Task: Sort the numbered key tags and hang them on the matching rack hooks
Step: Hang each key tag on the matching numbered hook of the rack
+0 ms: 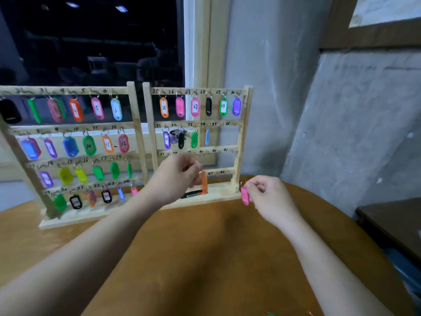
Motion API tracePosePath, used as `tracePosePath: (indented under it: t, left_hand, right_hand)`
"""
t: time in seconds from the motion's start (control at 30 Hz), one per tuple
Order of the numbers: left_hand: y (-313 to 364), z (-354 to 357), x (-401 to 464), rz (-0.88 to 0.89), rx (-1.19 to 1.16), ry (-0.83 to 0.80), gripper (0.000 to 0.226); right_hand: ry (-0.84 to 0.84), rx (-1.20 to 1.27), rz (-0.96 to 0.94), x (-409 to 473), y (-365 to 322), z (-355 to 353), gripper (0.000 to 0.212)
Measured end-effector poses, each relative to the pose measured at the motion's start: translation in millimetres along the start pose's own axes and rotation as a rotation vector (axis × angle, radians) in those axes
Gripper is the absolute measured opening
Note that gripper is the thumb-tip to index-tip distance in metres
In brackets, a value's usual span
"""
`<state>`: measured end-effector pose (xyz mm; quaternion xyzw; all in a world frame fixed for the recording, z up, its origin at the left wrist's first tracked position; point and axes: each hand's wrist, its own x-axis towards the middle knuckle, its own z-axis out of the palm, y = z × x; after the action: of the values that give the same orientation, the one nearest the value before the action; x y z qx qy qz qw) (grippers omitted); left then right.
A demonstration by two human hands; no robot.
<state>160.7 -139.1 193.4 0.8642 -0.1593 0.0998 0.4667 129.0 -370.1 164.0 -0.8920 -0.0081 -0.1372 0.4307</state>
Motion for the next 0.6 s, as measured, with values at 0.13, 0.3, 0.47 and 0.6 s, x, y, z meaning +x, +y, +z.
tracePosePath:
  t: [0.13, 0.3, 0.47, 0.6]
  left_hand:
    - [7.5, 1.3, 35.9, 0.024, 0.059, 0.030, 0.018]
    - [9.8, 1.5, 82.1, -0.007, 0.044, 0.066, 0.021]
    - [14.4, -2.2, 118.5, -0.021, 0.029, 0.101, 0.023]
    - [14.9, -4.5, 132.5, -0.032, 0.105, 0.112, 0.025]
  right_hand:
    - [0.037, -0.018, -0.040, 33.1, -11.7, 6.8, 0.036]
    - [0.072, -0.001, -0.050, 75.9, -28.4, 14.6, 0.032]
    - [0.093, 0.049, -0.039, 126.0, -39.3, 17.1, 0.027]
    - [0.088, 0.095, -0.022, 154.5, -47.2, 16.4, 0.027]
